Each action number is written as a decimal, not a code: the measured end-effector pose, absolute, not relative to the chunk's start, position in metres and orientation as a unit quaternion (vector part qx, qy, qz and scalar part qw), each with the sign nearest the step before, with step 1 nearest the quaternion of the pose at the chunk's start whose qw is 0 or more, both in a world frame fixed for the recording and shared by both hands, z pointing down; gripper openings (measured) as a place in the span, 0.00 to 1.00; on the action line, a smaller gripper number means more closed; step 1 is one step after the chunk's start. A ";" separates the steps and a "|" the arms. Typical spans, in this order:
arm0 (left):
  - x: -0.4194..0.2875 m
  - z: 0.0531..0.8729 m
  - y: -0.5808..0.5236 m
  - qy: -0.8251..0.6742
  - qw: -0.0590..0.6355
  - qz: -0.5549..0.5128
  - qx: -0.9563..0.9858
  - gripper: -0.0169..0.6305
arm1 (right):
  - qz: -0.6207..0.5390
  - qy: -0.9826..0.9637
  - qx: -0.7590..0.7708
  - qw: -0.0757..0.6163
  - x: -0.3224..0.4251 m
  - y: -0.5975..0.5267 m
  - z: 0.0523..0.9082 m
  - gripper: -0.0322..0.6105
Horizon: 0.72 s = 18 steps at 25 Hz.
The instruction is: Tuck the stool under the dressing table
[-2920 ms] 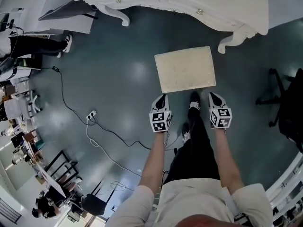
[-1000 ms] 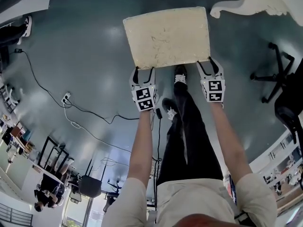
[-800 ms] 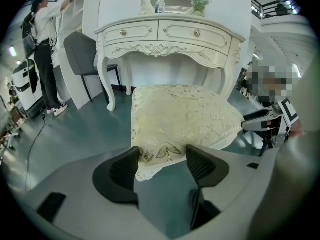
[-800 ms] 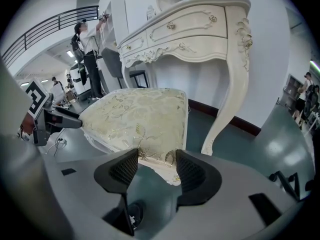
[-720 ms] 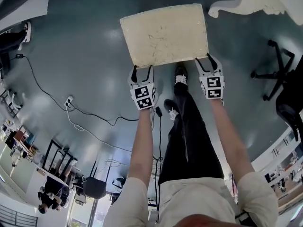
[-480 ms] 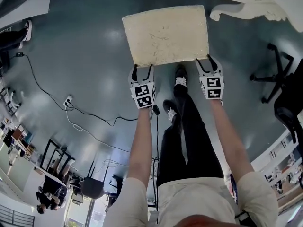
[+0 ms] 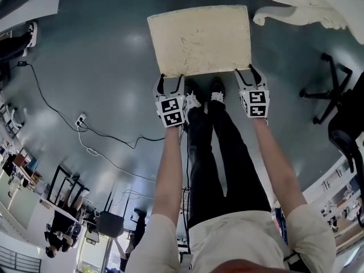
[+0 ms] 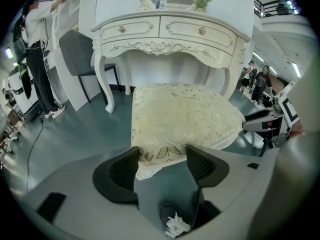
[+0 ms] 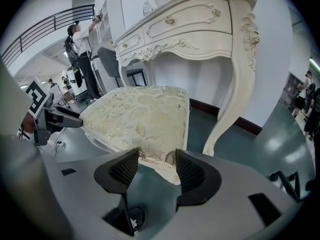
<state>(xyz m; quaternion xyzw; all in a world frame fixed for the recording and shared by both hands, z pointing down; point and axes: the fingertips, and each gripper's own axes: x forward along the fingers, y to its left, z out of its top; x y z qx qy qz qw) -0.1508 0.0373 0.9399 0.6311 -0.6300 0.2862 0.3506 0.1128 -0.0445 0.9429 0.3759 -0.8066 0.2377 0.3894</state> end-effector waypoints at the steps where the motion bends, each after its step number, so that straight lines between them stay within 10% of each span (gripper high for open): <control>1: -0.152 0.941 0.033 -0.630 0.350 0.286 0.632 0.51 | 0.237 -0.807 0.377 0.389 0.112 -0.048 0.944 0.44; 18: -0.165 0.936 -0.001 -0.628 0.345 0.291 0.634 0.51 | 0.238 -0.805 0.394 0.374 0.100 -0.077 0.938 0.44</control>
